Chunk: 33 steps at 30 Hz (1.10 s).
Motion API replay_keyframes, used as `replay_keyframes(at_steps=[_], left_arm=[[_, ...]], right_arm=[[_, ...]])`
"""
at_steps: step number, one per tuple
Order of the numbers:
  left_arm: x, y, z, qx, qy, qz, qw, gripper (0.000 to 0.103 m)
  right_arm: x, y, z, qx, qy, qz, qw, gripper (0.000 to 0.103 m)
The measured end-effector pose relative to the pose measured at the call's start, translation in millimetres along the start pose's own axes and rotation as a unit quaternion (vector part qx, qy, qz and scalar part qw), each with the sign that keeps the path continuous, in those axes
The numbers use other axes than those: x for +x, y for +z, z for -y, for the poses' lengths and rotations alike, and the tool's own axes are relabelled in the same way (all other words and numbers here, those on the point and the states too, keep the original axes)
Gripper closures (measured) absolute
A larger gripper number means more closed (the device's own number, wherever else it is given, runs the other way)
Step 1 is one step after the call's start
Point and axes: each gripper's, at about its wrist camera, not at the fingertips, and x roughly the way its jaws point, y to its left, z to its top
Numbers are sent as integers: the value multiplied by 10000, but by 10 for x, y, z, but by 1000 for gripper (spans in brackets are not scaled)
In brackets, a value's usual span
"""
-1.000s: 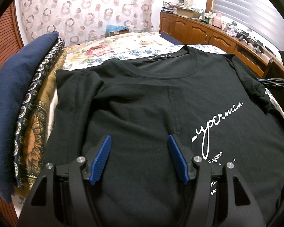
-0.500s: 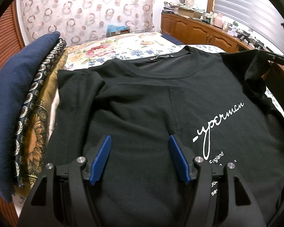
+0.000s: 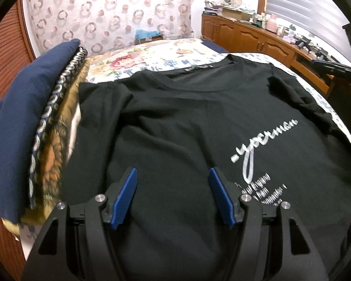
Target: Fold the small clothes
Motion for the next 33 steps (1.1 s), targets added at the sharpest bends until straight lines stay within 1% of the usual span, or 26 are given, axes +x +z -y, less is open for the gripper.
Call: replay_keyframes(at_steps=[2, 4, 5, 8, 13, 14, 16, 17, 18, 19, 20, 22, 24, 27, 29, 31, 33], left_arm=[[-64, -61, 14, -20, 21, 76, 10000, 40], [-132, -107, 39, -25, 173, 201, 9996, 40], [-155, -120, 45, -27, 192, 234, 9995, 40], [-207, -121, 100, 10, 12, 284, 9996, 40], [-315, -121, 234, 201, -8, 485, 9986, 40], [-335, -112, 279, 247, -25, 531, 9983, 41], [-364, -109, 339, 324, -51, 605, 9976, 48], [-380, -108, 363, 354, -108, 627, 9973, 54], [-389, -105, 381, 372, -176, 645, 9971, 58], [-399, -95, 402, 381, -240, 649, 9969, 70], [-410, -92, 410, 368, -266, 671, 9967, 77], [-435, -69, 420, 314, -371, 723, 9962, 78], [-455, -56, 434, 304, -535, 698, 9957, 78], [-462, -41, 467, 314, -631, 614, 9956, 77], [-440, -43, 473, 276, -688, 557, 9957, 57], [-418, -68, 486, 300, -570, 559, 9964, 52], [-376, -86, 476, 273, -602, 478, 9967, 50]], right_arm=[[-41, -56, 49, -2, -79, -12, 10000, 61], [-65, -111, 85, -10, -144, -39, 9999, 61], [-70, -144, 95, -20, -163, -57, 9998, 61], [-41, -240, 109, -2, -164, -181, 9997, 61], [81, -371, 109, 73, -107, -411, 9991, 61], [104, -391, 111, 99, -88, -440, 9989, 61], [137, -417, 110, 130, -56, -476, 9988, 61], [147, -421, 109, 135, -51, -486, 9987, 61], [159, -428, 108, 139, -41, -494, 9987, 61], [168, -433, 107, 144, -24, -503, 9986, 61], [178, -435, 108, 147, -18, -513, 9986, 61], [189, -441, 110, 146, -10, -528, 9985, 61], [197, -446, 113, 152, 7, -536, 9984, 61], [230, -456, 107, 145, 2, -568, 9983, 61], [247, -469, 104, 148, 3, -587, 9982, 61], [258, -477, 106, 159, 8, -600, 9981, 61], [263, -481, 103, 156, 9, -605, 9980, 61]])
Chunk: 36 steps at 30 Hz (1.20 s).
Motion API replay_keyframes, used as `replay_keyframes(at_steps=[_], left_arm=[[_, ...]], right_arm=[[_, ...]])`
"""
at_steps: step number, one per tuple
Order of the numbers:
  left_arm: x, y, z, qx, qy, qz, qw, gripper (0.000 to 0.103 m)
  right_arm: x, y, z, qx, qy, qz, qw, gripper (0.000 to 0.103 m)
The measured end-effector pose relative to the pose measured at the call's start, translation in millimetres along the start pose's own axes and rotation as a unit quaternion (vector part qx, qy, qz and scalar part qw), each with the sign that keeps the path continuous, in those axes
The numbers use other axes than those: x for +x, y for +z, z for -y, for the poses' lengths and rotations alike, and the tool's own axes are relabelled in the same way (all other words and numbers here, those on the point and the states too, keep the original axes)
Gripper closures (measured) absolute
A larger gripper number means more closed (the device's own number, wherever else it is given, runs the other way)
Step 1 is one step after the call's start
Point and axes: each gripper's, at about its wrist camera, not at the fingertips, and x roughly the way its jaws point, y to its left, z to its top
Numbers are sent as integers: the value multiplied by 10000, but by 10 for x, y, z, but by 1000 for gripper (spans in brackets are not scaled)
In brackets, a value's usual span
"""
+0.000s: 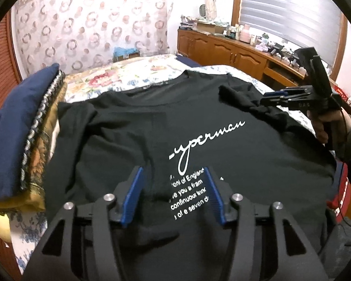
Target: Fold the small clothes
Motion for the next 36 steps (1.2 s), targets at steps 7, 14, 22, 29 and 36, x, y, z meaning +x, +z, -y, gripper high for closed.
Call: replay_keyframes(at_steps=[7, 14, 22, 29, 36], left_arm=[[123, -110, -46, -160, -136, -194, 9996, 46], [111, -159, -52, -191, -135, -201, 9995, 45], [165, -168, -22, -79, -55, -309, 9995, 43], [201, -176, 66, 183, -13, -411, 9990, 29], [236, -162, 182, 401, 73, -517, 9978, 18]], right_arm=[[82, -6, -33, -37, 30, -123, 9999, 61], [117, -1, -143, -265, 348, -220, 9988, 93], [-181, 120, -471, -441, 1069, 280, 9929, 97], [-239, 189, -491, -399, 911, 393, 9943, 66], [-159, 129, -320, -243, 588, 226, 9977, 66]])
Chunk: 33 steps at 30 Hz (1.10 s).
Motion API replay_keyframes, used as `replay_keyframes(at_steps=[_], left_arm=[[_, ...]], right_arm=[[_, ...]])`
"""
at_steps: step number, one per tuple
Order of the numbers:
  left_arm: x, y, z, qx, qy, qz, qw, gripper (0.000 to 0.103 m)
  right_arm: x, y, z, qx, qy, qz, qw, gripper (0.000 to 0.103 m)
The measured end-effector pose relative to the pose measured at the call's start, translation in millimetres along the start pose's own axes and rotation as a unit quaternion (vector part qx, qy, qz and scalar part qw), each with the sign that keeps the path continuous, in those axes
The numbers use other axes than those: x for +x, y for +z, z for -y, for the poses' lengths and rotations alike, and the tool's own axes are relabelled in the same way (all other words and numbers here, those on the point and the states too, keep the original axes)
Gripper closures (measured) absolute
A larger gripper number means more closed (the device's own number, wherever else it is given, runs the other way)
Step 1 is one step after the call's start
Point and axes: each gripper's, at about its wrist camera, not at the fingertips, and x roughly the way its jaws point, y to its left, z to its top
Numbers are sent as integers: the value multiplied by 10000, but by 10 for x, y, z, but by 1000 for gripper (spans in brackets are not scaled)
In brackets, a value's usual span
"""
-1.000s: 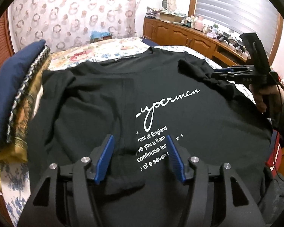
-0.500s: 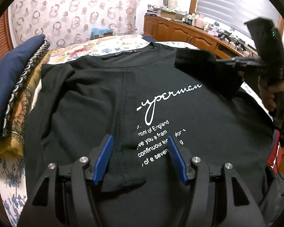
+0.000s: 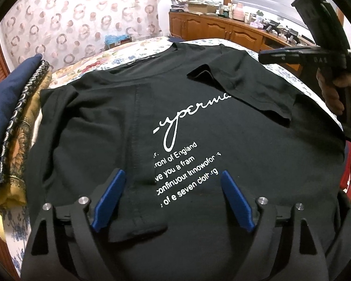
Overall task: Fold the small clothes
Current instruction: 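Open the right gripper to release the sleeve and withdraw, then grasp the black shirt edge beside the clothes stack with the left gripper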
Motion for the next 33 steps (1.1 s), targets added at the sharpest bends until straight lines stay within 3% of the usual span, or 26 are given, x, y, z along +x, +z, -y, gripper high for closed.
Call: replay_keyframes(at_steps=[8, 15, 20, 24, 28, 33], left_arm=[[5, 5, 14, 8, 51, -14, 10000, 16], [-29, 27, -25, -69, 129, 19, 9999, 16], [-246, 123, -288, -347, 434, 364, 9978, 16], [-407, 253, -582, -567, 725, 578, 9941, 16], [-509, 443, -888, -742, 1051, 721, 9891, 16], [-456, 709, -1127, -852, 1049, 793, 9876, 17]], right_arm=[[8, -199, -99, -249, -94, -236, 9994, 66], [235, 18, -78, -213, 18, -222, 9995, 66], [553, 252, -162, -307, 168, -277, 9990, 66], [883, 306, -248, -382, 407, -595, 9967, 66], [885, 300, -292, -460, 590, -555, 9956, 66], [761, 331, -170, -425, 470, -430, 9971, 66]])
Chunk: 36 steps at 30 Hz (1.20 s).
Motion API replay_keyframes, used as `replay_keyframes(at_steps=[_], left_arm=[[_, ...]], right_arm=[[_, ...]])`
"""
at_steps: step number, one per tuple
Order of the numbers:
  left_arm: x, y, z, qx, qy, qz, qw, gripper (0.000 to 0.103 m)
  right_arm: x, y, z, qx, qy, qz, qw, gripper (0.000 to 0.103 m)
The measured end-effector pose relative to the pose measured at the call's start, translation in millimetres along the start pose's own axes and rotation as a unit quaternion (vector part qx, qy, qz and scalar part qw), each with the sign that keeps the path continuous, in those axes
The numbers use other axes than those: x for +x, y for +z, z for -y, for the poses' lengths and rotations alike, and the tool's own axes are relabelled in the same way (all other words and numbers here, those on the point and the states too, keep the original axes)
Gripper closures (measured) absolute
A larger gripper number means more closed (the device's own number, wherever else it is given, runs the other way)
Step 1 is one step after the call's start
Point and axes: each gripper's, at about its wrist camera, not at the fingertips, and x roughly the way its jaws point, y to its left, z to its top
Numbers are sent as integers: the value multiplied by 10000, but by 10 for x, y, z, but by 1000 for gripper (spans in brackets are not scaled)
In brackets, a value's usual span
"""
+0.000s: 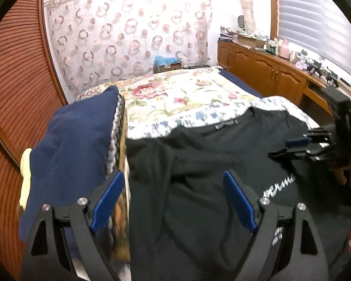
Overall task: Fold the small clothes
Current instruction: 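Grasp the black shirt edge beside the clothes stack with the left gripper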
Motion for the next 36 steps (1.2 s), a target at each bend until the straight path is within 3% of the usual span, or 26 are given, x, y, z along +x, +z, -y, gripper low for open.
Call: replay_keyframes(at_steps=[3, 6, 8, 16, 25, 28, 32, 36], left_arm=[[166, 155, -34, 26, -60, -52, 10000, 18], [376, 289, -71, 28, -40, -199, 9998, 27], [504, 331, -90, 13, -34, -368, 9993, 44], [1024, 312, -119, 143, 358, -1170, 9924, 53], [1300, 238, -96, 187, 497, -1619, 9854, 64], [1308, 221, -82, 207, 499, -1611, 9855, 68], [1278, 208, -72, 195, 306, -1623, 9861, 99], [1103, 274, -111, 178, 299, -1312, 9907, 102]], right_arm=[[-119, 25, 176, 107, -169, 119, 9997, 66], [-216, 45, 356, 173, -402, 198, 9988, 66], [-246, 45, 454, 171, -533, 204, 9982, 66], [-156, 2, 828, 338, -634, 124, 9973, 66], [-161, 11, 926, 364, -497, 261, 9978, 66], [-190, -13, 929, 361, -462, 301, 9978, 66], [-183, -17, 942, 348, -507, 282, 9977, 66], [-225, -18, 982, 405, -582, 315, 9970, 66]])
